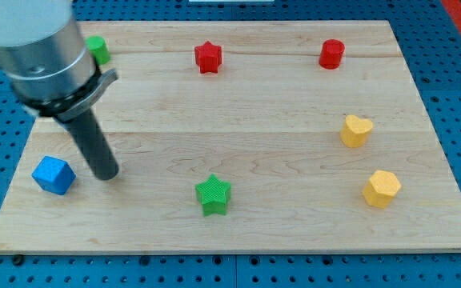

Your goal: Push the red star to the top center

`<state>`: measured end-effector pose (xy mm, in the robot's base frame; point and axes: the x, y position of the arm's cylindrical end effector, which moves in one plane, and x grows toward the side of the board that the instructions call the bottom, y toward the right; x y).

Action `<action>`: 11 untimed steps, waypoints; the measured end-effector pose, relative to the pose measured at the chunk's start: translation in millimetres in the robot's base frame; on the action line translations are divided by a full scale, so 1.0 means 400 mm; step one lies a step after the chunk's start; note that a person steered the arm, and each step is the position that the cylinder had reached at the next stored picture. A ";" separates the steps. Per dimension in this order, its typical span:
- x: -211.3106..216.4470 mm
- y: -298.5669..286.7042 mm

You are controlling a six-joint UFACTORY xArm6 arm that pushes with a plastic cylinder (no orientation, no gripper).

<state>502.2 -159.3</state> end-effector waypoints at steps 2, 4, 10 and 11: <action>-0.199 0.146; -0.343 0.221; -0.537 0.287; -0.474 0.448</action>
